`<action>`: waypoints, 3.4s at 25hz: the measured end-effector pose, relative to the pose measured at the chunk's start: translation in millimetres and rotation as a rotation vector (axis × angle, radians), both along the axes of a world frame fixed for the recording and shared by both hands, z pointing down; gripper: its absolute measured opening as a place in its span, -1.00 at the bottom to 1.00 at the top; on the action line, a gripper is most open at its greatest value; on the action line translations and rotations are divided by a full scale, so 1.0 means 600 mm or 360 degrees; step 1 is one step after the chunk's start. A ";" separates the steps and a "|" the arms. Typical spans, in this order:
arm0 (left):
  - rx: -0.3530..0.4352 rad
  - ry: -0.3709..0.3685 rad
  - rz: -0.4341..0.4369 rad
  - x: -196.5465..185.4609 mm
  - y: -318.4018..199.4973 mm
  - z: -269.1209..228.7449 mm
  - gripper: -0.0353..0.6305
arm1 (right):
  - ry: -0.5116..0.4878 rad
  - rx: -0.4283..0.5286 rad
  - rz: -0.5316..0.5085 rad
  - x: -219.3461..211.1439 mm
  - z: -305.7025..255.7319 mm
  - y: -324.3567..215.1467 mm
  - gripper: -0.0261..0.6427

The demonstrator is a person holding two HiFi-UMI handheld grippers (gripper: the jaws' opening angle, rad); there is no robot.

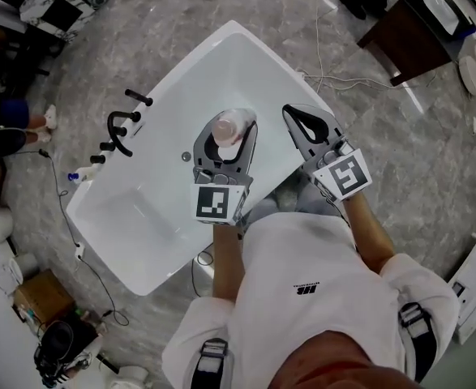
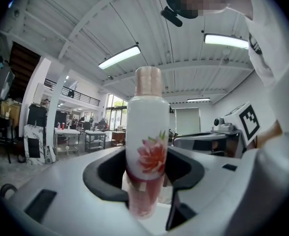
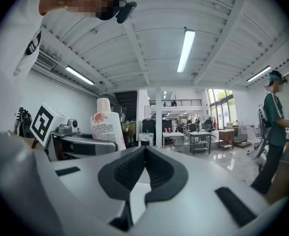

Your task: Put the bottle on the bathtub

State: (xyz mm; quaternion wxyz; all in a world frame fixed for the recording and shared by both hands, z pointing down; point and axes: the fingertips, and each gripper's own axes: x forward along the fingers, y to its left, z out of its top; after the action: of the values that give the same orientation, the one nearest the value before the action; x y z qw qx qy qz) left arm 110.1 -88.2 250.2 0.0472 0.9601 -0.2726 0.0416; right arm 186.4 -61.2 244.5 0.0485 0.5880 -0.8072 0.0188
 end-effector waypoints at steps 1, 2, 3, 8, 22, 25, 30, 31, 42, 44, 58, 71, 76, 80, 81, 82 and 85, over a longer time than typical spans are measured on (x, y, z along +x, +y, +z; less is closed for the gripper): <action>0.0015 0.0000 -0.0033 -0.001 -0.008 -0.004 -0.23 | -0.0011 0.0007 -0.0030 0.000 -0.004 -0.010 -0.94; 0.0026 0.0004 -0.0067 0.001 -0.014 -0.010 -0.23 | -0.0028 0.0014 -0.0057 0.002 -0.008 -0.019 -0.94; 0.0030 0.0005 -0.0104 0.004 -0.017 -0.015 -0.23 | -0.0047 0.0018 -0.0084 0.006 -0.011 -0.025 -0.94; 0.0050 -0.0032 -0.0366 0.014 -0.025 -0.021 -0.23 | -0.0083 0.0007 -0.0321 0.024 0.006 -0.047 -0.94; 0.0065 -0.0153 -0.0848 0.050 -0.122 0.058 -0.23 | -0.0120 -0.0052 -0.0770 0.081 0.084 -0.168 -0.94; 0.0072 -0.0151 -0.0876 0.045 -0.145 0.086 -0.23 | -0.0132 -0.0071 -0.0782 0.078 0.112 -0.194 -0.94; 0.0080 -0.0132 -0.0900 0.023 -0.194 0.121 -0.23 | -0.0118 -0.0080 -0.0791 0.056 0.154 -0.240 -0.94; 0.0072 -0.0122 -0.0894 0.021 -0.204 0.128 -0.23 | -0.0116 -0.0082 -0.0790 0.052 0.163 -0.249 -0.94; 0.0021 -0.0120 -0.0891 -0.027 -0.307 0.270 -0.23 | -0.0077 -0.0125 -0.0752 0.010 0.294 -0.345 -0.94; 0.0011 -0.0111 -0.0889 -0.035 -0.319 0.296 -0.23 | -0.0067 -0.0136 -0.0733 0.005 0.321 -0.359 -0.94; -0.0059 -0.0104 -0.0883 -0.101 -0.437 0.486 -0.23 | -0.0031 -0.0195 -0.0651 -0.061 0.499 -0.482 -0.94; -0.0041 -0.0106 -0.0861 -0.148 -0.551 0.611 -0.23 | -0.0014 -0.0168 -0.0703 -0.152 0.619 -0.600 -0.94; -0.0012 -0.0116 -0.0851 -0.161 -0.592 0.647 -0.23 | -0.0031 -0.0137 -0.0714 -0.179 0.648 -0.647 -0.94; -0.0014 -0.0130 -0.0856 -0.169 -0.626 0.680 -0.23 | -0.0027 -0.0160 -0.0728 -0.190 0.679 -0.683 -0.94; -0.0013 -0.0135 -0.0856 -0.170 -0.635 0.688 -0.23 | -0.0013 -0.0169 -0.0727 -0.190 0.689 -0.691 -0.94; -0.0010 -0.0138 -0.0855 -0.171 -0.643 0.695 -0.23 | 0.0002 -0.0175 -0.0721 -0.189 0.700 -0.699 -0.94; -0.0010 -0.0150 -0.0854 -0.178 -0.663 0.717 -0.23 | 0.0016 -0.0185 -0.0707 -0.193 0.729 -0.717 -0.94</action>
State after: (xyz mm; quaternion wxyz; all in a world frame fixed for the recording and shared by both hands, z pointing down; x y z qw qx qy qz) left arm 3.1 -485.8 680.6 0.0468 0.8504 -0.5190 0.0732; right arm 70.5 -491.4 682.0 0.0894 0.3922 -0.9141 0.0512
